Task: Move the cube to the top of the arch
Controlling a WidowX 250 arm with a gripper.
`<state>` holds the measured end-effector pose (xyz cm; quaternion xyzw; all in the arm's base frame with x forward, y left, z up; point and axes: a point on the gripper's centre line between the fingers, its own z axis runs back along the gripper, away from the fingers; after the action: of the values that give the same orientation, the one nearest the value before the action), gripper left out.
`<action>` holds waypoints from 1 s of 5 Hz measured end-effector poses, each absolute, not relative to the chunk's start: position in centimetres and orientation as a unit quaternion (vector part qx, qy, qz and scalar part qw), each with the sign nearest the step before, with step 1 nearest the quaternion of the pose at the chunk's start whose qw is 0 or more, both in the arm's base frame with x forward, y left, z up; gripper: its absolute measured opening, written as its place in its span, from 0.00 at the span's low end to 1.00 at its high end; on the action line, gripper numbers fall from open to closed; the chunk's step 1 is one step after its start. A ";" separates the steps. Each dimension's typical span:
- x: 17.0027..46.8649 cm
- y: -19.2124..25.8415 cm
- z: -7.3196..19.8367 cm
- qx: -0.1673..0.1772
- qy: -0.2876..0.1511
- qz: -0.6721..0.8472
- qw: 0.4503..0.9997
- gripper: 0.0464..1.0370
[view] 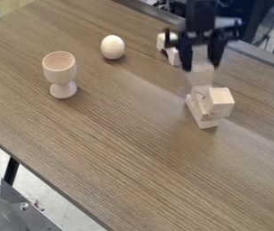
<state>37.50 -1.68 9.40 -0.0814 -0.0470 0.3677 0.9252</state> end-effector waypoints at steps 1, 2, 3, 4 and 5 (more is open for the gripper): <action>38.7 -0.5 11.1 -0.093 -0.067 0.375 0.920 0.52; 40.5 0.4 11.1 -0.097 -0.064 0.372 0.921 0.52; 42.1 1.5 11.4 -0.098 -0.065 0.371 0.921 0.52; 43.3 2.7 11.3 -0.101 -0.061 0.372 0.921 0.52; 44.7 4.0 11.2 -0.099 -0.052 0.372 0.922 0.52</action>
<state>44.70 4.03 11.18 -0.0988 -0.0524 0.3719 0.9215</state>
